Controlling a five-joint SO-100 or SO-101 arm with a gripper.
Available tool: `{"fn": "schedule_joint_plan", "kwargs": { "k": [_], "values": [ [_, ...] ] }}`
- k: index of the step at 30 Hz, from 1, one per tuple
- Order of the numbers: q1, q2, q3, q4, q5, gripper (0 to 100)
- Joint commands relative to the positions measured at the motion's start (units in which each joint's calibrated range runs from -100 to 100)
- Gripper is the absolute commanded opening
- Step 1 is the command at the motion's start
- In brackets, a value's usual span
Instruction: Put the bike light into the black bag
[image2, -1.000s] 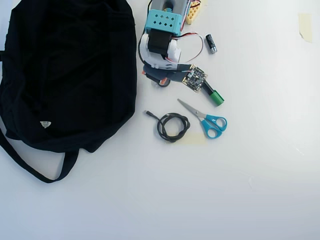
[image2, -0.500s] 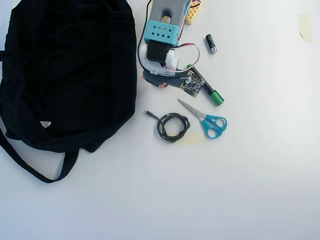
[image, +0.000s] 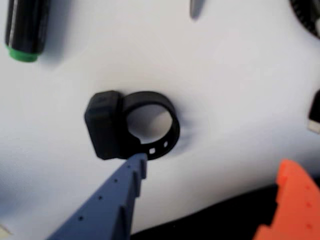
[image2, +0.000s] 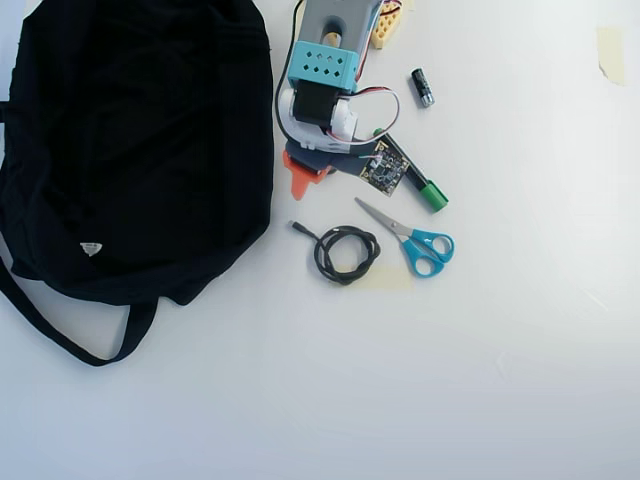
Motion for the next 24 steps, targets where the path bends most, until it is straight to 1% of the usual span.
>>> {"fn": "schedule_joint_plan", "kwargs": {
  "k": [1, 17, 24],
  "values": [
    [-0.6, -0.2, -0.5, -0.4, -0.2, 34],
    [-1.1, 3.9, -0.5, -1.1, -0.3, 34],
    [-1.1, 6.5, -0.4, -4.1, -0.3, 34]
  ]
}}
